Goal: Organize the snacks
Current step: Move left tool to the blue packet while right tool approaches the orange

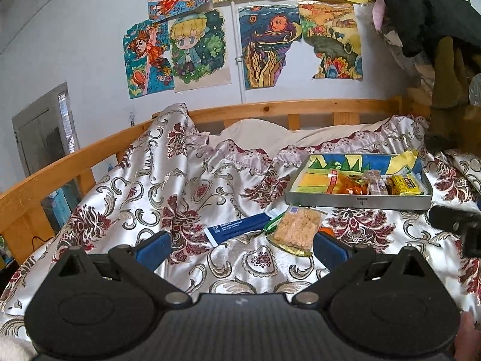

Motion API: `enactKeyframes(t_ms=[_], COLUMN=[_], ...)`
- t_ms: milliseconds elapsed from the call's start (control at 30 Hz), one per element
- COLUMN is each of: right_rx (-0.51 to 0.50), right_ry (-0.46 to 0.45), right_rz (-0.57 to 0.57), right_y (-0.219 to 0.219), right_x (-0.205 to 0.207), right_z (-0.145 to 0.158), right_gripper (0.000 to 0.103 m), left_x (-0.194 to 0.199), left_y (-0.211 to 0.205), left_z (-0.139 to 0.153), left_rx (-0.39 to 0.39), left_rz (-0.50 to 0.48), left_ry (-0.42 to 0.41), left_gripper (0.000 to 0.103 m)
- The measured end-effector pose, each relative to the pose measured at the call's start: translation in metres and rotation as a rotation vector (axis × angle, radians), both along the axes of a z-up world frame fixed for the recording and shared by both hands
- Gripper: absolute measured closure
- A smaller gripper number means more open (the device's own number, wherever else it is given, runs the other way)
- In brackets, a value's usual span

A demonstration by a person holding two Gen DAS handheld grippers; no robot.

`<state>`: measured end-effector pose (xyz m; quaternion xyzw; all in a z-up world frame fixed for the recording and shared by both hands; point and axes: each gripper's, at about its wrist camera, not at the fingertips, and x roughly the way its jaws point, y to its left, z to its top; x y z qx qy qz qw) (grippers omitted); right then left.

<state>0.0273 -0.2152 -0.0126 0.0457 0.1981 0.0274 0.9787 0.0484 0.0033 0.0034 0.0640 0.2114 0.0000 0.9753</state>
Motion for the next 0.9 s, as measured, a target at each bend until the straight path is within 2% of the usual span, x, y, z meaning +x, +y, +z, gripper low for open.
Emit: enactKeyframes(t_ms=[233, 400, 700, 900], right_rx=[-0.033, -0.035, -0.069, -0.056], right_ry=[0.010, 0.039, 0.074, 0.118], right_rz=[0.012, 0.003, 0.015, 0.014], right_y=[0.007, 0.006, 0.013, 0.011], right_x=[0.000, 0.005, 0.012, 0.020], right_z=[-0.002, -0.005, -0.009, -0.010], right_gripper=[0.001, 0.001, 0.001, 0.001], left_x=[0.003, 0.015, 0.041, 0.069], left_y=[0.003, 0.008, 0.005, 0.015], left_z=[-0.002, -0.004, -0.009, -0.012], left_rx=[0.004, -0.010, 0.034, 0.013], left_rz=[0.033, 0.069, -0.017, 0.003], left_ry=[0.021, 0.091, 0.225, 0.291], left_gripper=[0.000, 0.000, 0.000, 0.000])
